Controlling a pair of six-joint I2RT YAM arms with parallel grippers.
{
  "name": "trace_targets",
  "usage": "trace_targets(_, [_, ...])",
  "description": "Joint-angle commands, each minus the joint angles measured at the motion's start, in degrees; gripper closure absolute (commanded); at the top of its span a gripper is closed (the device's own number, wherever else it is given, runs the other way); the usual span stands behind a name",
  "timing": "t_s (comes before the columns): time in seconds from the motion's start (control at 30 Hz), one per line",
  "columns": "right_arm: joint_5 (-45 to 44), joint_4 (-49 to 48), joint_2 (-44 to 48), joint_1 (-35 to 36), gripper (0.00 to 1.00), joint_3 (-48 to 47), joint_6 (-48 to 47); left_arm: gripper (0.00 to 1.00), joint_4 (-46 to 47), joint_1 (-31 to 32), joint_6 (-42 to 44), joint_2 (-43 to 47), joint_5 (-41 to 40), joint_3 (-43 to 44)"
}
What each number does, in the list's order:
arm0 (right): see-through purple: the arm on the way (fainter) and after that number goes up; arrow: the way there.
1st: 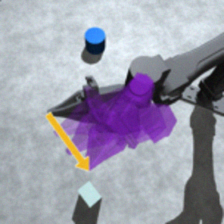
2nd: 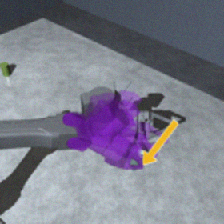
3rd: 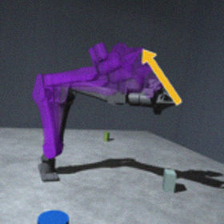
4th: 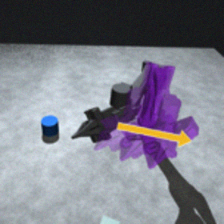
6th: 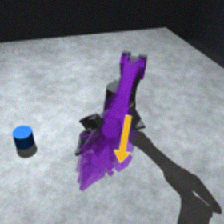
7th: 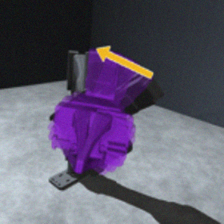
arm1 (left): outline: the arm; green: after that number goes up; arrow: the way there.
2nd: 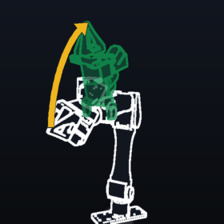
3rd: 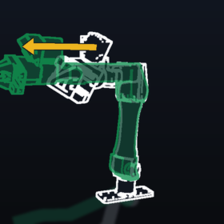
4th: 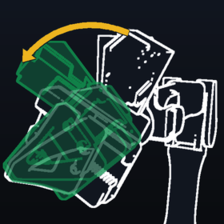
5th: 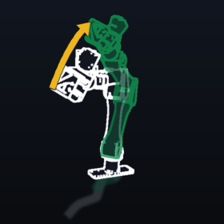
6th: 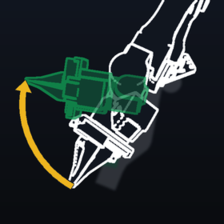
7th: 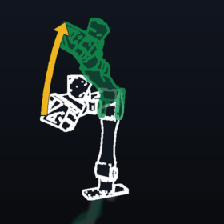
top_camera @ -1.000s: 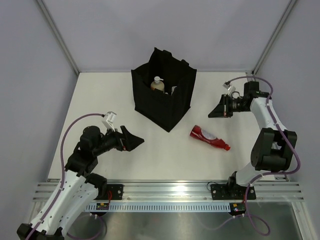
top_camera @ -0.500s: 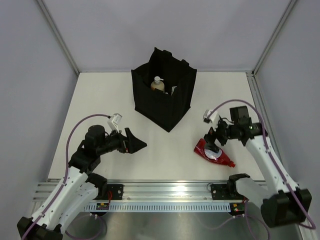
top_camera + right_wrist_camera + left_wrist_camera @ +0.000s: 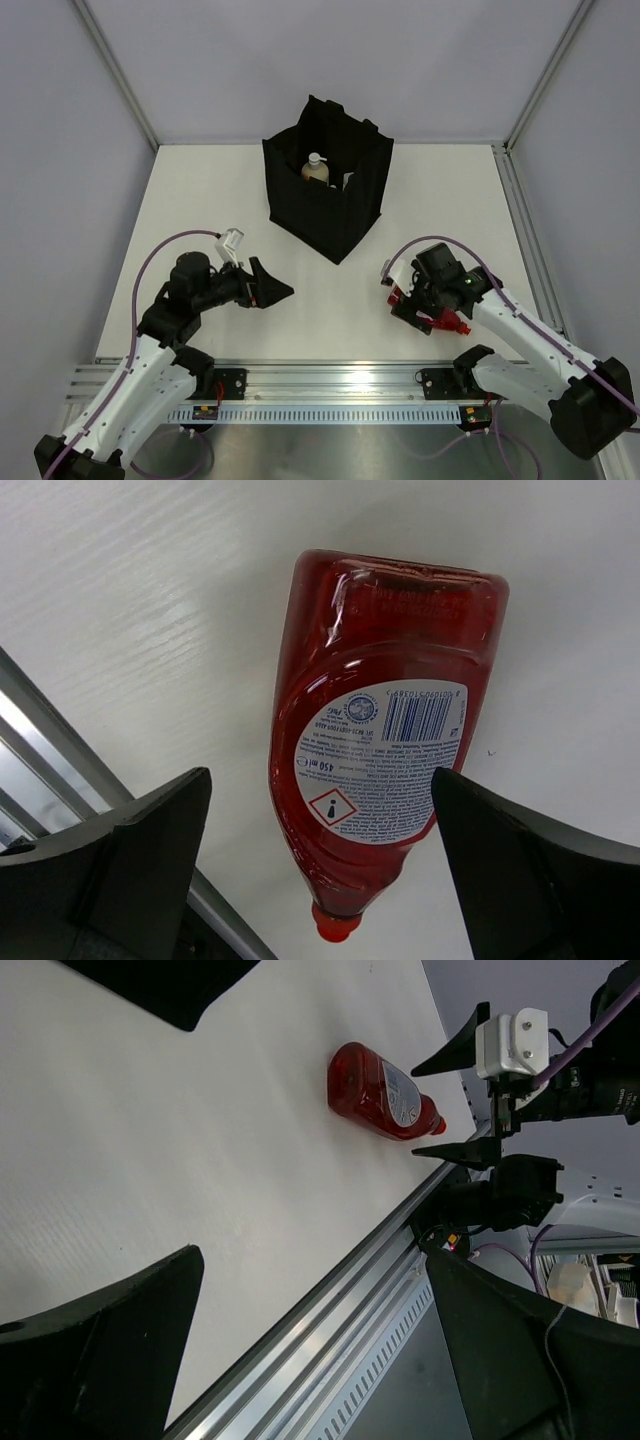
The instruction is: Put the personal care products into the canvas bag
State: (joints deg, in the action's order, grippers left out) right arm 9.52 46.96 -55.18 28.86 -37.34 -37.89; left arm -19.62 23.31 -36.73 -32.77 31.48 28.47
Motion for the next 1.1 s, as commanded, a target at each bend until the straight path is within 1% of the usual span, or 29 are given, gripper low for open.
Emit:
trace_targets(0.0, [-8.54,-4.51,-3.08,4.18,0.00,0.25,5.98,0.01,2.83,0.24,-0.89,0.43,1.03,-0.25])
trace_targets(0.03, [-12.64,-5.38,-4.40,4.97,0.01,0.43,6.77,0.01,2.92,0.24,-0.97,0.52,0.86,-0.26])
trace_targets(0.07, [-14.25,-7.56,-7.20,6.19,0.00,0.86,7.73,0.01,2.92,0.24,-1.06,0.43,0.77,-0.34])
trace_targets(0.17, [-15.40,-8.55,-12.04,7.26,0.01,0.08,9.14,0.01,3.36,0.33,-1.33,0.61,0.77,-0.78])
trace_targets(0.27, [-20.83,-10.57,-20.64,9.02,0.01,-0.01,10.64,0.01,3.36,0.33,-1.41,1.13,0.68,-1.05])
trace_targets(0.37, [-21.30,-10.31,-25.66,9.02,0.00,-0.71,11.43,0.01,3.44,0.33,-1.41,1.66,0.60,-1.40])
trace_targets(0.43, [-21.47,-10.48,-26.99,9.02,0.01,-1.06,11.17,0.01,3.53,0.33,-1.41,1.84,0.68,-1.57])
trace_targets(0.47, [-21.38,-10.57,-27.96,9.02,0.03,-1.24,11.00,0.01,3.62,0.33,-1.41,1.92,0.77,-1.66])
trace_targets(0.5, [-21.30,-10.83,-28.40,9.02,0.06,-1.50,10.56,0.01,3.62,0.33,-1.41,1.84,0.68,-1.66])
trace_targets(0.53, [-21.30,-10.23,-28.84,8.93,0.20,-2.64,10.47,0.01,3.53,0.33,-1.41,1.92,0.77,-1.66])
trace_targets(0.6, [-20.60,-9.35,-29.81,8.84,0.32,-3.61,10.47,0.01,3.36,0.33,-1.33,2.19,0.86,-1.49])
trace_targets(0.63, [-19.64,-8.56,-29.90,8.49,0.40,-4.31,10.38,0.01,3.01,0.33,-1.24,2.54,0.86,-1.31])
trace_targets(0.73, [-17.62,-6.54,-30.16,7.00,0.55,-5.98,10.12,0.01,1.87,0.33,-0.54,2.98,0.68,-0.87])
trace_targets(0.77, [-16.65,-6.01,-29.90,5.17,0.65,-6.51,9.94,0.01,1.60,0.33,-0.10,2.98,0.68,-0.70])
trace_targets(0.83, [-13.06,-4.69,-29.46,2.70,0.71,-7.56,9.42,0.01,1.34,0.33,0.08,3.07,0.77,-0.52])
trace_targets(0.87, [-11.73,-3.64,-28.76,1.21,0.79,-8.61,9.06,0.01,1.34,0.33,0.08,3.07,0.86,-0.43])
trace_targets(0.9, [-10.32,-3.37,-28.50,-2.02,0.84,-9.06,8.63,0.01,1.42,0.33,0.08,3.15,1.03,-0.52])
trace_targets(0.93, [-7.18,-2.50,-28.41,-3.71,0.91,-10.02,8.19,0.01,1.68,0.33,-0.01,3.07,1.03,-0.52])
trace_targets(0.97, [-6.10,-2.14,-28.23,-6.60,1.00,-10.47,7.22,0.01,1.77,0.33,-0.09,3.07,1.12,-0.43])
trace_targets(1.07, [-1.36,-1.26,-28.05,-10.22,1.00,-11.96,4.77,0.01,2.39,0.33,-0.18,2.81,1.30,-0.34])
